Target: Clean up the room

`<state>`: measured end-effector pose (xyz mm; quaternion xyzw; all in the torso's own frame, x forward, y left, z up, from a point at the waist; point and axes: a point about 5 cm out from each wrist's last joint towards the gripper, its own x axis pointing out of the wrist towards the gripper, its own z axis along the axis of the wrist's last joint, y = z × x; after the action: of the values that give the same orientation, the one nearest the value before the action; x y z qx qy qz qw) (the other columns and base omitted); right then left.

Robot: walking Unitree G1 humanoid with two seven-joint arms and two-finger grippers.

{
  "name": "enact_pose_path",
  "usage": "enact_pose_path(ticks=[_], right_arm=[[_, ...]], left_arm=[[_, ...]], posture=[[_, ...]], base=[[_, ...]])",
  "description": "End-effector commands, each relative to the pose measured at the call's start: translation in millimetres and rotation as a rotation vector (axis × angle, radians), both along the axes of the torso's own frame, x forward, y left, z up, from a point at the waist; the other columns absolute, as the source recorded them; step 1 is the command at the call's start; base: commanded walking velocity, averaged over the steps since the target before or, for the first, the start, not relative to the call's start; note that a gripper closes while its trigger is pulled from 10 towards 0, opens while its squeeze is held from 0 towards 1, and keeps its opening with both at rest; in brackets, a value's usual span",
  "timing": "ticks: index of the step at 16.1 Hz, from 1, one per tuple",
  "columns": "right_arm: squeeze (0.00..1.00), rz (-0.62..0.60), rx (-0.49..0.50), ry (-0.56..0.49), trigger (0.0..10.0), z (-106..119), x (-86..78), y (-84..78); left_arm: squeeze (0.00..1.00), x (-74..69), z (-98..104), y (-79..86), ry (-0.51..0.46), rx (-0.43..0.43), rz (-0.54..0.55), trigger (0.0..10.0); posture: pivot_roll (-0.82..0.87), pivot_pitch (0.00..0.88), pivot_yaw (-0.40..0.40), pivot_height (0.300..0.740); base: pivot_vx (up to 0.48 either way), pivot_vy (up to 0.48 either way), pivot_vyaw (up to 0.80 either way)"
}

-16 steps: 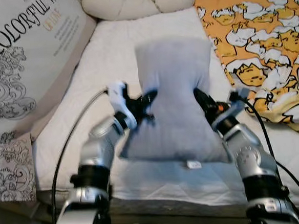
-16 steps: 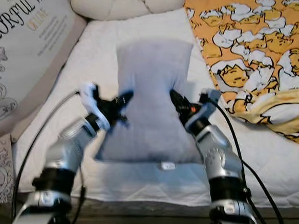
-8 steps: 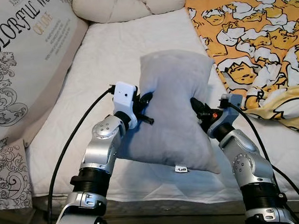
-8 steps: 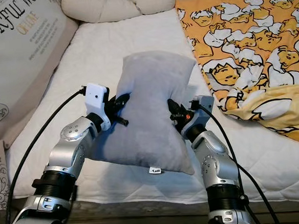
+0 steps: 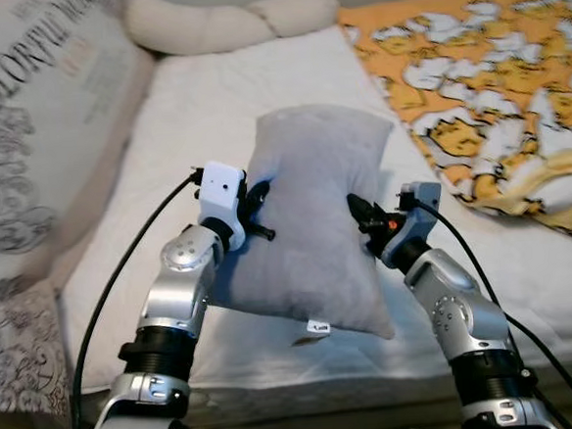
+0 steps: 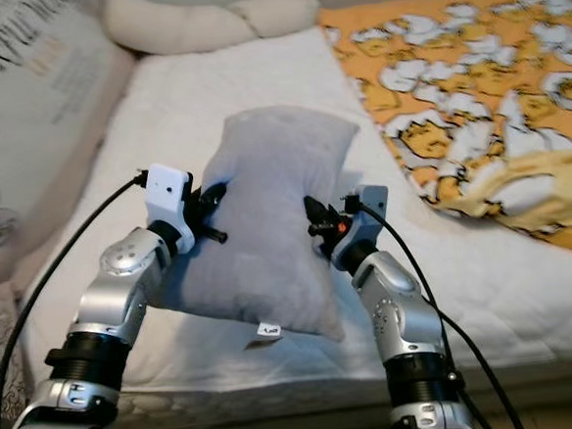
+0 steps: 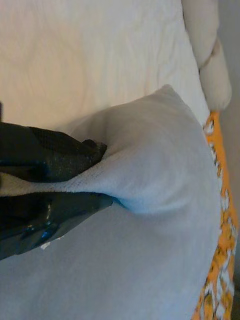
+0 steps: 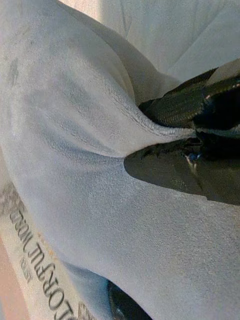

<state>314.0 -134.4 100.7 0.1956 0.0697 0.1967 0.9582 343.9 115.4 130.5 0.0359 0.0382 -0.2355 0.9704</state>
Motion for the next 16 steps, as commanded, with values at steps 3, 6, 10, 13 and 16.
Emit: enact_pose_path(ticks=[3,6,10,13,16], right_arm=[[0.0,0.016,-0.009,-0.008,10.0,3.8,1.8,3.7],[0.0,0.017,-0.009,-0.002,10.0,2.8,1.8,5.7],[0.0,0.011,-0.005,0.006,10.0,1.2,2.0,6.5],[0.0,0.015,-0.009,0.008,10.0,0.9,2.9,8.6],[0.0,0.004,-0.005,0.019,10.0,-1.2,3.1,9.6]], left_arm=[[0.0,0.3,9.5,0.3,-0.046,0.015,0.02,10.0],[0.0,-1.3,9.0,2.3,-0.045,0.014,0.028,10.0],[0.0,-1.6,9.5,3.4,-0.044,0.016,0.032,10.0],[0.0,-1.3,10.5,3.9,-0.044,0.014,0.033,10.0],[0.0,-0.7,12.9,5.9,-0.052,-0.01,0.044,10.0]], posture=[[-0.02,0.0,0.071,0.74],[-0.02,0.0,0.072,0.74],[-0.02,0.0,0.074,0.74],[-0.02,0.0,0.081,0.74],[-0.02,0.0,0.094,0.74]], base=[[0.0,0.423,0.0],[0.0,0.421,0.0],[0.0,0.42,0.0],[0.0,0.42,0.0],[0.0,0.14,0.0]])
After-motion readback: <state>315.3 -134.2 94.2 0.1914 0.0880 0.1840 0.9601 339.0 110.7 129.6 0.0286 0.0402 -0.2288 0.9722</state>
